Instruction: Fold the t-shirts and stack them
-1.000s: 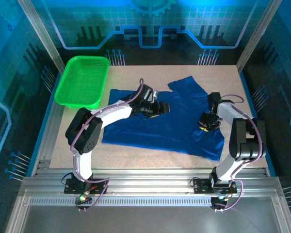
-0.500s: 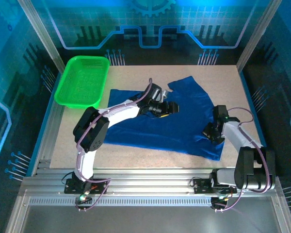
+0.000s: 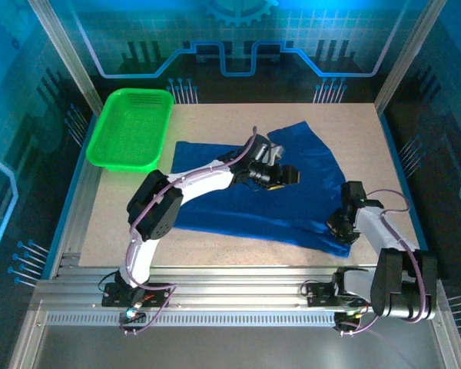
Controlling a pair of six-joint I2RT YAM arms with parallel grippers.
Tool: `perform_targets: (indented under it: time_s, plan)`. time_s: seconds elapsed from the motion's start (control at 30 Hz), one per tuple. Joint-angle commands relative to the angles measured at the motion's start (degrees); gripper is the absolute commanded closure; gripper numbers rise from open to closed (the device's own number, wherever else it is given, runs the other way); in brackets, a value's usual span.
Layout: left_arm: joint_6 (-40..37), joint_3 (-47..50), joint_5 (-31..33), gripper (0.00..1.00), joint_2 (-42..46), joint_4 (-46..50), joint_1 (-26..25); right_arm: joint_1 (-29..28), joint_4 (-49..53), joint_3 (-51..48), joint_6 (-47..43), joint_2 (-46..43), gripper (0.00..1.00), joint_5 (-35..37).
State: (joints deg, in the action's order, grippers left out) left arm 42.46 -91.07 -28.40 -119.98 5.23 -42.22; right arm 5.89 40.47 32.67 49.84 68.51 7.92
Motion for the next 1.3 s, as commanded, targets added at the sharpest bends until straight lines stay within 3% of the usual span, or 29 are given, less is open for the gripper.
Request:
perform_targets:
  time_s: [0.0,0.07,0.33,0.6,0.87,1.27]
  plan:
    - [-3.1,-3.9,-2.8,0.28,-2.0,2.8,-1.6,1.6,2.9,-0.3,0.4,-1.9,0.79,1.3]
    - [-6.2,-5.9,-3.3,0.28,-3.2,5.2,-2.7,2.3,3.6,0.0,0.0,-3.8,0.71,1.2]
    - [-19.5,-19.4,-1.5,0.30,-11.8,17.8,-7.8,7.0,5.9,0.7,-1.9,-10.2,0.55,1.0]
    - [-24.9,-31.0,-1.0,0.33,-20.4,25.3,-9.3,9.5,6.3,2.2,-6.6,-9.9,0.42,-1.9]
    - [-27.1,-34.9,3.5,0.35,-23.8,28.4,-11.5,10.1,5.6,1.6,-7.1,-10.0,0.41,-3.5]
    - [-25.6,-35.1,1.8,0.40,-25.6,26.8,-14.3,10.3,4.7,-0.1,-7.3,-9.2,0.41,-4.2]
